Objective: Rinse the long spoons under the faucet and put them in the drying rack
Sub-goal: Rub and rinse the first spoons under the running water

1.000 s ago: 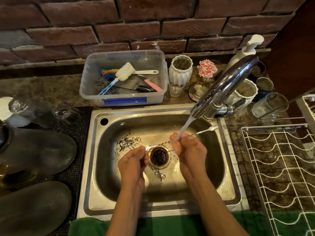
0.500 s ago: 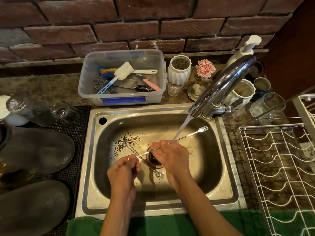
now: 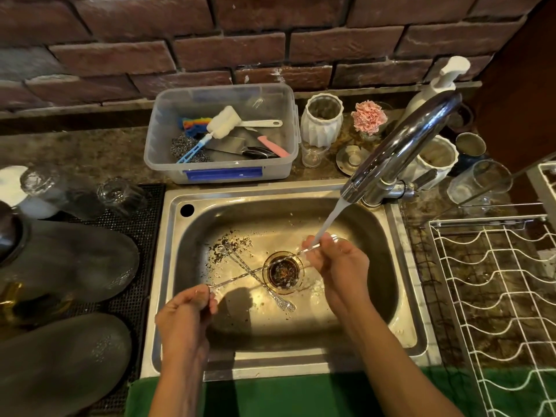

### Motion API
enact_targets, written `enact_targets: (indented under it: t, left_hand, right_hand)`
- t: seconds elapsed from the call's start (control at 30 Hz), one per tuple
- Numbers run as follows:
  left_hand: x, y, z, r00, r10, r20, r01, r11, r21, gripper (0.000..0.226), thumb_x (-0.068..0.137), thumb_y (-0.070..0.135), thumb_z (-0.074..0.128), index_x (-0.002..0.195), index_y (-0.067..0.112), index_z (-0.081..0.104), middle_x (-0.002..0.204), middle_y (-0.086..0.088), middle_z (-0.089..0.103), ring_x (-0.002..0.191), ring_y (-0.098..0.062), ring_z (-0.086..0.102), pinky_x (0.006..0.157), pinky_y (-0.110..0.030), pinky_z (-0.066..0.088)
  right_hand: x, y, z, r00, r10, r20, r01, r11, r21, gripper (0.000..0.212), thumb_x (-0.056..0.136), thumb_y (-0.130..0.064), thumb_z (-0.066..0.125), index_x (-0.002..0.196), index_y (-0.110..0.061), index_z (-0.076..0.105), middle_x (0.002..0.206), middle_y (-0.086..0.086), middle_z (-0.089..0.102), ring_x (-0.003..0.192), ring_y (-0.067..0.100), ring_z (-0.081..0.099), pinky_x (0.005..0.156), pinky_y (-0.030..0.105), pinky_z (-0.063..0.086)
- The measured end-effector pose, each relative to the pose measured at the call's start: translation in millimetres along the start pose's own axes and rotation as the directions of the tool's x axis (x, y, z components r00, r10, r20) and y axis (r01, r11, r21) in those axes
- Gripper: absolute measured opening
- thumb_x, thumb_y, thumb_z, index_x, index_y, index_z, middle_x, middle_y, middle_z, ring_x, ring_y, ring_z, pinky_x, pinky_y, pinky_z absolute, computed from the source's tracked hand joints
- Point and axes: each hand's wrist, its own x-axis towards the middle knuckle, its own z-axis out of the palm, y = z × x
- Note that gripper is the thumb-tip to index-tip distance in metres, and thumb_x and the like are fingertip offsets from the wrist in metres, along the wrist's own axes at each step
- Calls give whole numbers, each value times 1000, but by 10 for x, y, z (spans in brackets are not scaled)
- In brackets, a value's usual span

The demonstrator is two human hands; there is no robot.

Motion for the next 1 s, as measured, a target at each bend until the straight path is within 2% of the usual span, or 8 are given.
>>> enact_targets:
  t: [0.2,0.3,0.4,0.53,0.6,0.7,0.87,1.0]
  left_hand:
    - [41,-50,-77,1000,-19,-4,19,1000,-2,13,91,-8,57,90,-3,69,60,-6,64,54,-15,55,52,-24,54]
    - [36,-19,-107,1000,5,-13,-5,1000,-18,18,91,-9,57,83,1,70,58,-6,65,53,-15,55,55,-25,54]
    - [-5,8,-136,999,31,-28,-32,999,-23,28,91,-10,56,73,4,71,56,-6,64,51,-15,55,56,-27,54]
    - [-34,44,-228,998,21,-59,-23,999,-40,26,91,-12,54,76,2,70,56,-5,65,52,-14,56,51,-23,54]
    - [-31,62,-245,997,6,-73,-11,998,-61,22,91,-13,54,81,1,69,56,-5,65,55,-15,55,47,-20,53]
    - [-31,85,-238,996,2,-85,-8,997,-74,21,92,-13,53,82,0,68,55,-4,65,51,-13,56,46,-19,52]
    - [-50,81,-217,997,6,-80,-10,998,-57,22,92,-12,54,80,1,67,57,-5,63,48,-11,55,46,-19,52]
    - [-50,47,-196,998,2,-70,-3,1000,-23,23,92,-10,56,79,4,68,53,-3,64,48,-12,54,56,-27,51]
  right_hand:
    - [-28,37,54,1000,-3,8,4,998,-63,5,94,3,61,99,1,63,90,23,77,78,28,76,77,37,64]
    - [8,42,45,993,-113,-42,108,989,-101,6,100,-5,56,101,1,58,85,24,77,69,27,76,64,33,64]
    - [5,128,69,984,-169,-46,161,975,-154,26,105,-21,48,89,-4,58,76,23,76,62,28,74,56,31,62]
    - [7,174,82,959,-283,12,260,862,-435,29,94,-25,68,82,-1,57,67,18,73,54,25,71,51,34,59]
    - [13,195,94,945,-326,33,296,807,-510,31,97,-27,64,78,-4,56,61,16,70,45,18,63,43,28,51]
    - [24,200,83,933,-354,69,334,775,-537,36,107,-23,44,77,-8,57,55,14,66,44,19,59,48,28,45]
    - [60,181,71,938,-331,100,320,721,-615,32,94,-27,67,84,1,58,62,11,71,43,10,60,45,21,46]
    - [114,179,-24,914,-397,85,358,689,-630,35,104,-17,48,76,-3,63,57,12,68,45,17,59,47,29,46]
